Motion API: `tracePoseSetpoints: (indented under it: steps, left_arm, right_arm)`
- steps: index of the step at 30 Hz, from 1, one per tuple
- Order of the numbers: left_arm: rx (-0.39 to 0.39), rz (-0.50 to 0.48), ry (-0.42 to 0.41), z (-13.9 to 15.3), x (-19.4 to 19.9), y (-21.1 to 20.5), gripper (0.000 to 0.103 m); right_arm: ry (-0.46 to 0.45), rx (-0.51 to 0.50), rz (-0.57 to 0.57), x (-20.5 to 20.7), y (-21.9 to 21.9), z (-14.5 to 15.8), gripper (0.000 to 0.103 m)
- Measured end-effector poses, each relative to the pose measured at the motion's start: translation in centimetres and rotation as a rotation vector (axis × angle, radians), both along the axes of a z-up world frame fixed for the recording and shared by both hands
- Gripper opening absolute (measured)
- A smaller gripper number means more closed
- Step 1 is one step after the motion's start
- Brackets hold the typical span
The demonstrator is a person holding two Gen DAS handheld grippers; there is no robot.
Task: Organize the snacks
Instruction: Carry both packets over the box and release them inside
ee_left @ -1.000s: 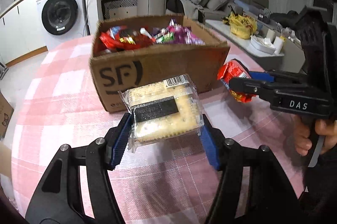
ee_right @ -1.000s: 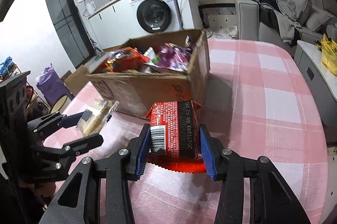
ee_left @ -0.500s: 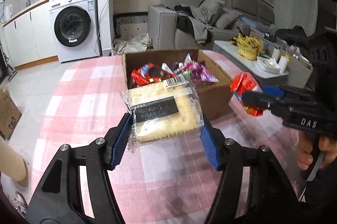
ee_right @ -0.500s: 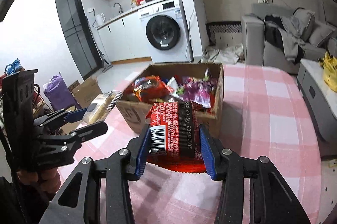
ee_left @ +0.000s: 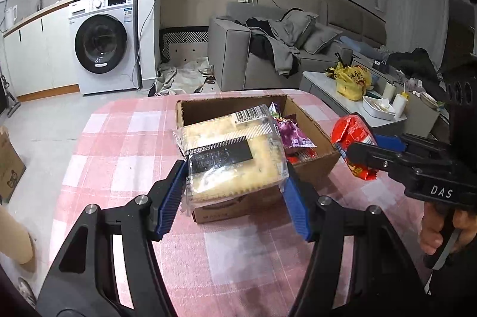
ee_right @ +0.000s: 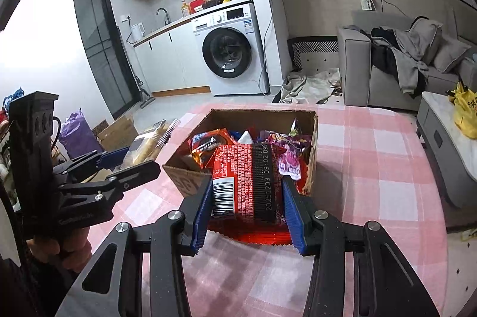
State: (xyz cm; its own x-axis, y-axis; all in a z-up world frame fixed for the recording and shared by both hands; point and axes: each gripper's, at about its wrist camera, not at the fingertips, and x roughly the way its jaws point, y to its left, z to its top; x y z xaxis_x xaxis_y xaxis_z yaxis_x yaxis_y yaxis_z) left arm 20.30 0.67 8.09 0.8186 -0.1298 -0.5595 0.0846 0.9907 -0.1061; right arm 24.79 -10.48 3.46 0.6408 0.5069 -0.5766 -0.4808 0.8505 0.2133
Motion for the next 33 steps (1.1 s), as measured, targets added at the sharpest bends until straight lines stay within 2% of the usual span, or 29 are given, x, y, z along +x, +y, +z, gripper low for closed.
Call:
tracePoseSetpoints:
  steps: [14,15,17,21,33]
  left_arm:
    - [0.012,0.013,0.032,-0.9,5.2,-0.8,0.060]
    - [0.009,0.010,0.037,-1.1,5.6,-0.9,0.060]
    - [0.001,0.006,0.051,-1.6,6.5,-0.9,0.060]
    - [-0.002,-0.004,0.060,-2.4,7.9,-1.0,0.060]
    - [0.001,-0.010,0.103,-4.6,11.1,-0.4,0.060]
  right_arm:
    - [0.003,0.064,-0.020,3.8,-0.5,-0.9,0.045]
    - [-0.005,0.059,-0.027,3.9,-0.5,-0.9,0.044]
    - [-0.023,0.016,-0.026,4.3,0.0,-1.2,0.037]
    - [0.023,0.010,-0.019,5.3,0.3,-2.5,0.037]
    - [0.037,-0.009,0.043,7.2,2.2,-3.8,0.034]
